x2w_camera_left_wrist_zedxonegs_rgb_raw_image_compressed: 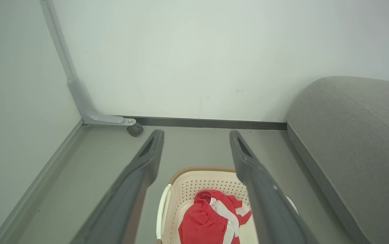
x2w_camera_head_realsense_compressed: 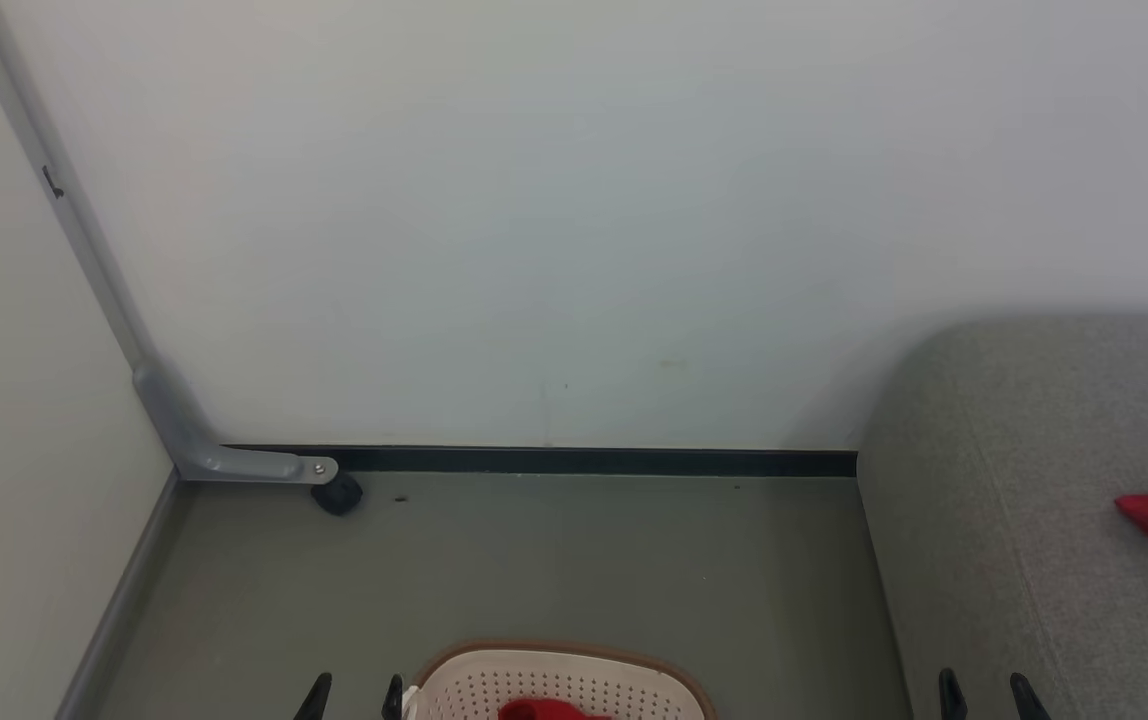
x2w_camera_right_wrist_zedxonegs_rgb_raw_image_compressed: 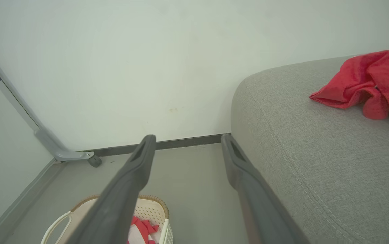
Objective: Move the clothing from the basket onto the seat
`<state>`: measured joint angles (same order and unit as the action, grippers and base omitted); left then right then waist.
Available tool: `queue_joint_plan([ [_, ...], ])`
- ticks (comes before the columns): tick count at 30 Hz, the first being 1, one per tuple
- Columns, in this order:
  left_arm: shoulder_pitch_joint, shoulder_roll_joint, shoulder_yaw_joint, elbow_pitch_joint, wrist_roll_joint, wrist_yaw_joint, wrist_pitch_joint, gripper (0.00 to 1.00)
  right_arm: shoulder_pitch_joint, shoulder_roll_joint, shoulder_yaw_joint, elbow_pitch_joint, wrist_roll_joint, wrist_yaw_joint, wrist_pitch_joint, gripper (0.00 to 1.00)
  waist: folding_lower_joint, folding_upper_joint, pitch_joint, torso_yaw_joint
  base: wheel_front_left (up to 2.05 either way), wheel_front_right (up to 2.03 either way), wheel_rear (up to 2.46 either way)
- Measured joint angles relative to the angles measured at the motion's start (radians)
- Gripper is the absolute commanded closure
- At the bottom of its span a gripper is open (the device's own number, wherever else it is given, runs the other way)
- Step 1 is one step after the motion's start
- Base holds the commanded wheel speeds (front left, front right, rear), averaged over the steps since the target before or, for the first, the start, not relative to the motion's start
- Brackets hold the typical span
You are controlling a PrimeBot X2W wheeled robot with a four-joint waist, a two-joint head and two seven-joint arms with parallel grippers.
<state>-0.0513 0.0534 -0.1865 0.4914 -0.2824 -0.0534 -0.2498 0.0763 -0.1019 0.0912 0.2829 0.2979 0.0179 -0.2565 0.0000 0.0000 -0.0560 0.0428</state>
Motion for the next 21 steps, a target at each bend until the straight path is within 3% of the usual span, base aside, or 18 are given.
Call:
queue_joint_plan([
  [21, -0.007, 0.012, -0.05, -0.029, 0.074, -0.045, 0.0, 0.0, 0.011, 0.024, -0.028, -0.035, 0.032, 0.019, 0.0, 0.0, 0.0001, 0.0, 0.207, -0.12, 0.0, 0.0, 0.0],
])
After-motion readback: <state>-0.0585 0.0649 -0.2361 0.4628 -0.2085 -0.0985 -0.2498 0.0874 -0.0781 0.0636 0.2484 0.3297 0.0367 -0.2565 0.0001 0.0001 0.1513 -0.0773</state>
